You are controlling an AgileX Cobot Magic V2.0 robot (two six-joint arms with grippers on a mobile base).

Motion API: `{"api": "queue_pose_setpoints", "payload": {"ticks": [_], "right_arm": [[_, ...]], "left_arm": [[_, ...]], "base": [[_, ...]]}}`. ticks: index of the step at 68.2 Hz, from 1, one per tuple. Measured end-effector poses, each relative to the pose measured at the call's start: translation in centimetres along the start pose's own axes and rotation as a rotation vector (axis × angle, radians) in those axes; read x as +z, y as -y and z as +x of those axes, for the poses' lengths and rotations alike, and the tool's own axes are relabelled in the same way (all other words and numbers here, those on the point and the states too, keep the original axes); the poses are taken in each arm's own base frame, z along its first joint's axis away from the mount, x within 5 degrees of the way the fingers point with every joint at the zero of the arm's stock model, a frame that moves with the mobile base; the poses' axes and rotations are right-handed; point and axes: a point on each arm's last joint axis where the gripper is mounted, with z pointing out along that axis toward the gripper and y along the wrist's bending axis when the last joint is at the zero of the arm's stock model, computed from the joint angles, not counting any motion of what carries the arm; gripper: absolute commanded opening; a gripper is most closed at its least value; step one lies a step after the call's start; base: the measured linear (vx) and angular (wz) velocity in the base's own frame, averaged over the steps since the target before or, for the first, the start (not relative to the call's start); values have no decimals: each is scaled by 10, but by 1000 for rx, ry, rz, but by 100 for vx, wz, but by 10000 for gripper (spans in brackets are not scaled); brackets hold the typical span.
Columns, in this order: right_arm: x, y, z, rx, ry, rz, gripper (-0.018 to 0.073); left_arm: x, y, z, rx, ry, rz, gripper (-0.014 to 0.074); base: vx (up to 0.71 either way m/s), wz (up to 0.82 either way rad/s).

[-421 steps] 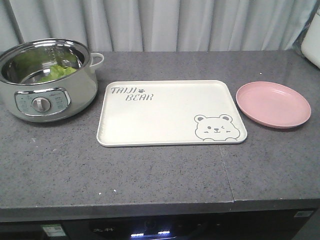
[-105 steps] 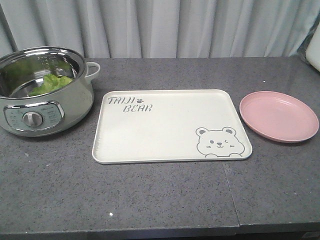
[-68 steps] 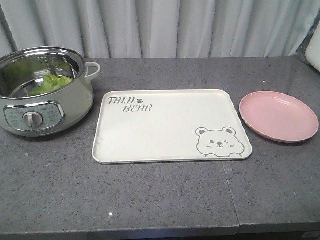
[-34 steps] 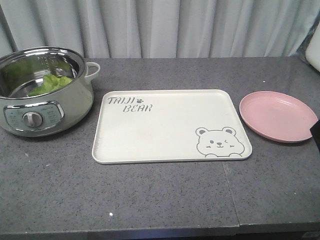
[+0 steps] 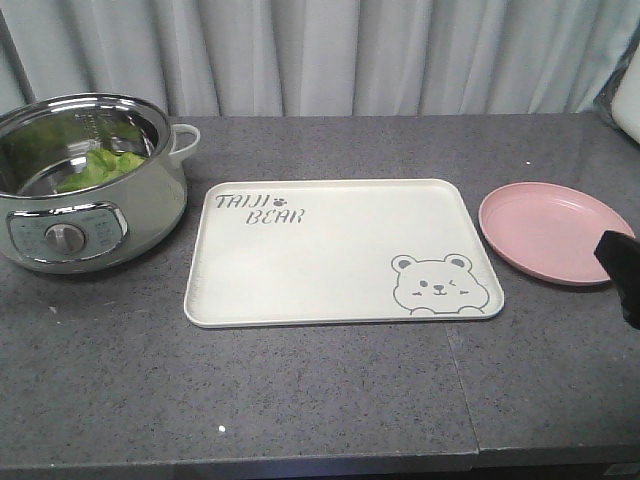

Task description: Transfer vegetables to tray and serve

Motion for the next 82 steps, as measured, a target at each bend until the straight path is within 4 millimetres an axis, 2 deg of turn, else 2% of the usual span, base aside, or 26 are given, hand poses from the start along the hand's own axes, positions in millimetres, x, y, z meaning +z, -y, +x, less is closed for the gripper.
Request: {"api": "queue_pose_setpoints", "payload": {"ticks": [11, 19, 29, 32, 41, 52, 72, 82], "right_arm": [[0, 1, 4, -1, -47, 11, 591], [0, 2, 8, -1, -85, 20, 591], [-1, 3, 12, -1, -132, 31, 591], [-1, 3, 13, -3, -139, 32, 591], [-1, 3, 13, -5, -144, 33, 591], [-1, 3, 13, -6, -147, 34, 591], [-1, 3, 13, -8, -147, 34, 591], [-1, 3, 13, -8, -147, 34, 591]], "left_arm": [[59, 9, -27, 52, -146, -11, 503], [102, 13, -34, 89, -243, -19, 503], [155, 18, -25, 88, -376, -9, 503], [173, 17, -17, 72, -421, 4, 503], [210, 11, 4, 24, -511, 30, 503], [238, -1, 24, -6, -594, 20, 503], [258, 2, 43, -20, -658, 56, 503], [272, 1, 59, -15, -719, 55, 503]], "base": [[0, 0], [0, 0], [0, 0], [0, 0], [0, 0], [0, 0], [0, 0], [0, 0]]}}
